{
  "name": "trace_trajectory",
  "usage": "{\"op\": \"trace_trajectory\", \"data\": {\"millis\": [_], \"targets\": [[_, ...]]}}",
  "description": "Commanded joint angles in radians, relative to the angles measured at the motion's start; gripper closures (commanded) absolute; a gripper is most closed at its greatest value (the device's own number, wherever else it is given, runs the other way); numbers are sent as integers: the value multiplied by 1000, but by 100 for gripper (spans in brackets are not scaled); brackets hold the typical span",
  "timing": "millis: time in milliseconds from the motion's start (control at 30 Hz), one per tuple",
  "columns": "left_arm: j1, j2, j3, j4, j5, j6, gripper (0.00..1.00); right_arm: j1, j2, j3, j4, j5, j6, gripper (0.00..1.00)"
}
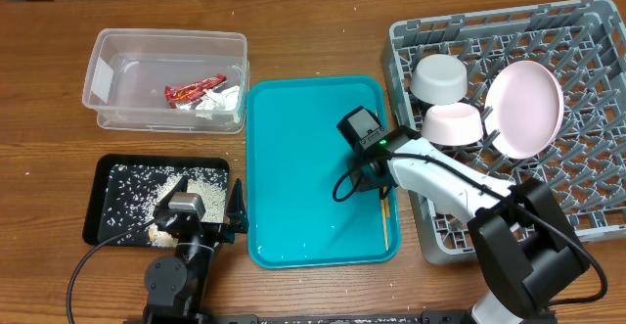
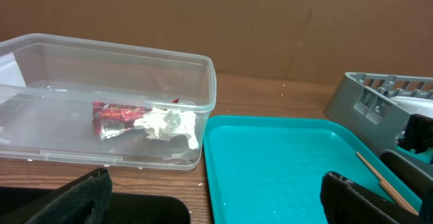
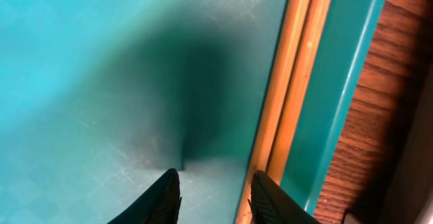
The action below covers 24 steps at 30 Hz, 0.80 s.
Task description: Sort waste into correct bins and load items into the dishwasher
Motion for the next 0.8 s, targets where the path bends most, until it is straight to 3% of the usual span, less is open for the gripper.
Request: {"op": "trace_trajectory", "data": {"millis": [0, 333, 633, 767], "targets": [[-3, -10, -4, -2, -2, -6, 0, -9, 14, 10, 3, -6, 4, 63], [-3, -10, -4, -2, -2, -6, 0, -9, 14, -74, 70, -20, 23, 60], [-3, -10, -4, -2, -2, -6, 0, -7, -1, -64, 25, -48, 11, 67], [-3, -10, -4, -2, -2, -6, 0, 5, -76, -36, 3, -47, 11, 63]]}}
